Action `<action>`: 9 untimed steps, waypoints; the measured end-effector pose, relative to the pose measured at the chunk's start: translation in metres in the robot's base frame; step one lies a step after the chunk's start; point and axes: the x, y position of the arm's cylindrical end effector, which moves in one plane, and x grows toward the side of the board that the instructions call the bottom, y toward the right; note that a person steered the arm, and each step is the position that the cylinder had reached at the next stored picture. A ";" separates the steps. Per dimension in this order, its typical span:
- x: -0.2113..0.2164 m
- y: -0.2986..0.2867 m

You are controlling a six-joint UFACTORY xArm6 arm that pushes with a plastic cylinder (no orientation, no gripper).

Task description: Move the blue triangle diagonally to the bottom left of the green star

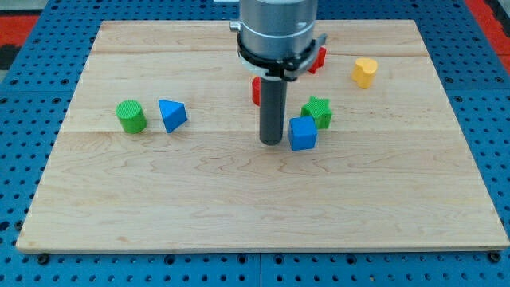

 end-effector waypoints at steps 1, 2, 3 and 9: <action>-0.035 0.006; -0.017 0.029; 0.029 0.050; -0.026 -0.160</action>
